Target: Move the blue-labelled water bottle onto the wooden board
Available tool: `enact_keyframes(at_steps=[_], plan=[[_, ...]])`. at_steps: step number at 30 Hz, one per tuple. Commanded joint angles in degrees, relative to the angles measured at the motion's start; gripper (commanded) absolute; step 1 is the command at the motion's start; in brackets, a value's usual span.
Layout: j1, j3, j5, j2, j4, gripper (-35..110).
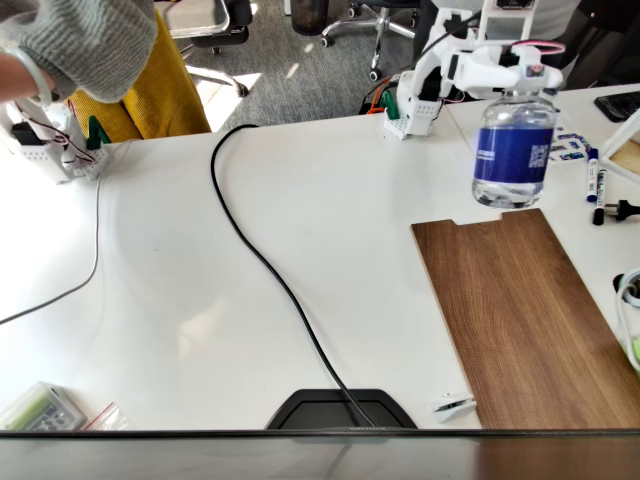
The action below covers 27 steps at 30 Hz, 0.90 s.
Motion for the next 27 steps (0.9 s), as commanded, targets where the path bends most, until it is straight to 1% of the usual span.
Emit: enact_keyframes(at_steps=[1,14,22,27], plan=[[-3.25,-4.31,-1.58,4.66,-2.55,0],[-12.57,-3.96,-3.60,-1.76,-2.99,0],[-14.33,-3.69,-3.43,-6.68,1.85,0],[-14.94,-3.69,-3.43,-8.96,7.03,0]])
